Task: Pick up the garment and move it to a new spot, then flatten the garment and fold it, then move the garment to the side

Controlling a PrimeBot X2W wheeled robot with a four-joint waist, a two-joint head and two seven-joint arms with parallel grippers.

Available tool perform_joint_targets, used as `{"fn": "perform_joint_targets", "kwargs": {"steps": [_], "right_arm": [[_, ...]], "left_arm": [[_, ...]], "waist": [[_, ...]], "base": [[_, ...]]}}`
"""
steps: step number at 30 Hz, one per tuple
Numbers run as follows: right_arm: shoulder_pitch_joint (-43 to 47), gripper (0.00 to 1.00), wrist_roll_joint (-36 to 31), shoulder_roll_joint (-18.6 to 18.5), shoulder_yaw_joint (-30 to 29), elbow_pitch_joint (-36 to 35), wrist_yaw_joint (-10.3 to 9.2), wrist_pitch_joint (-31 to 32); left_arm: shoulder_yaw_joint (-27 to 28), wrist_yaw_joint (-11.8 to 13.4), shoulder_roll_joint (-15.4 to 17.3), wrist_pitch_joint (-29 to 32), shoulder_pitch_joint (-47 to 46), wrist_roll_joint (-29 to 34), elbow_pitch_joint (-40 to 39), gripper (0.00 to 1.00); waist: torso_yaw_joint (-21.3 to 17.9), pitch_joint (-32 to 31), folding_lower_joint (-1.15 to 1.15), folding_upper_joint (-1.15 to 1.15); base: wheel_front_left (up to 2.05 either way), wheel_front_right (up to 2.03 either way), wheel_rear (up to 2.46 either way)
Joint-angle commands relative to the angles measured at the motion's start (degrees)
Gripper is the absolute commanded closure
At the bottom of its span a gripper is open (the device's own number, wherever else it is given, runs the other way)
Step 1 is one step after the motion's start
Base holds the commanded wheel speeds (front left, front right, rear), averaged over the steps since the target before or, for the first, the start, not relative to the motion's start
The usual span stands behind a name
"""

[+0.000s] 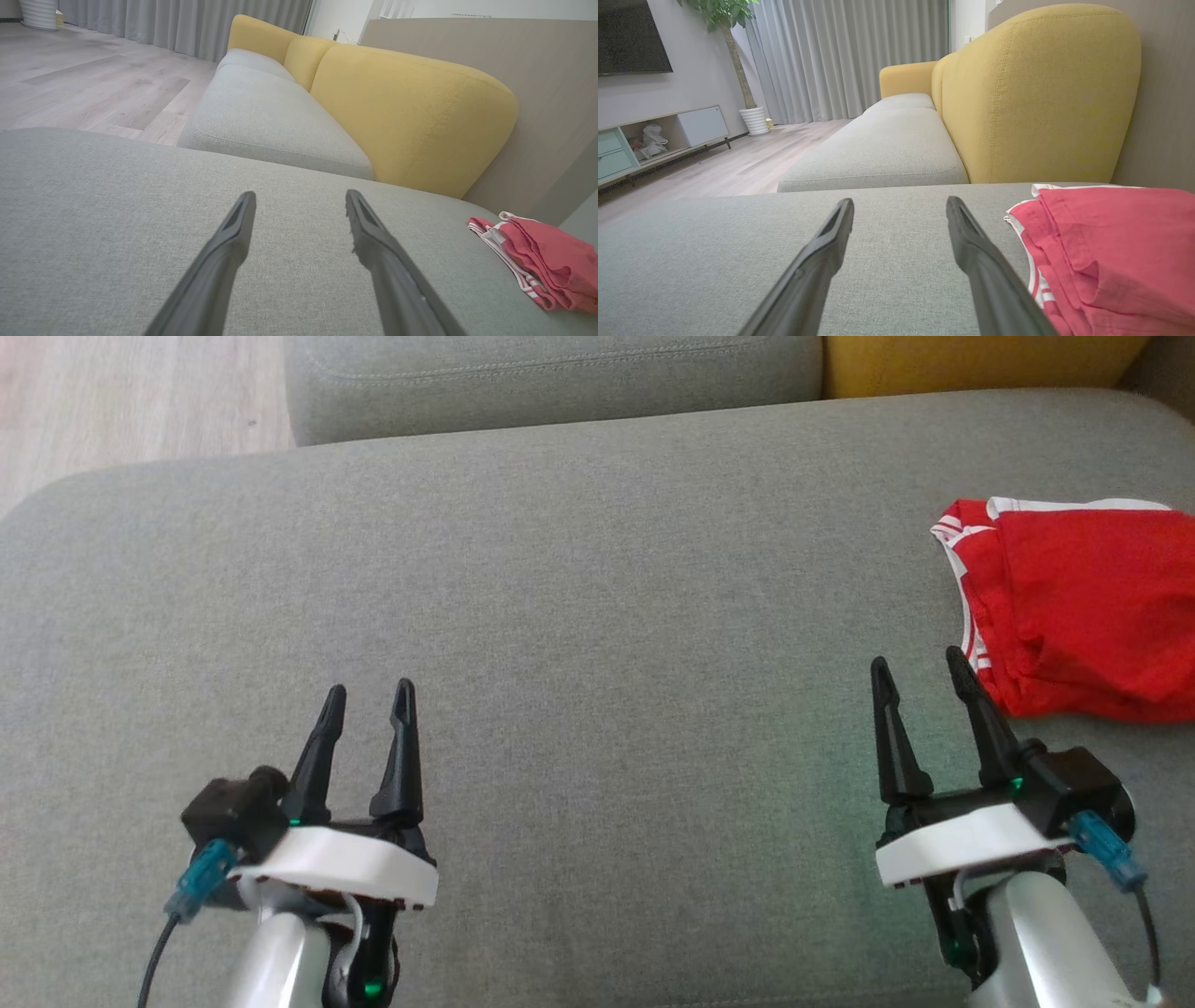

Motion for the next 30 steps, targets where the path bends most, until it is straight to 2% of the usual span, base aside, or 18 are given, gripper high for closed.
{"fn": "perform_joint_targets", "kwargs": {"steps": [1, 17, 18, 30], "right_arm": [[-1.8, 0.00, -0.1, 0.1, 1.5, -1.6, 0.37, -0.6], [-1.5, 0.00, 0.4, 0.1, 2.6, -1.3, 0.37, -0.6], [0.0, 1.00, 0.0, 0.0, 1.2, 0.2, 0.00, 0.0], [0.7, 1.00, 6.2, -0.3, 0.9, 1.6, 0.02, 1.1]], "left_arm": [[2.4, -0.2, 0.4, -0.7, -1.2, -0.1, -1.6, 0.00], [2.7, 0.0, 0.4, -0.7, -0.7, -0.1, -2.5, 0.00], [0.9, 0.0, 0.0, 0.0, 0.5, 0.0, -0.4, 1.00], [1.7, -0.4, 0.2, 1.3, 1.1, -5.2, 1.5, 1.00]], "waist": [[0.0, -0.1, 0.00, 0.00], [-0.2, -0.8, 0.00, 0.00], [-0.3, -0.8, 0.00, 0.00], [-0.2, -1.1, 0.00, 0.00]], "base": [[0.00, 0.00, 0.00], [0.00, 0.00, 0.00], [0.00, 0.00, 0.00], [0.00, 0.00, 0.00]]}}
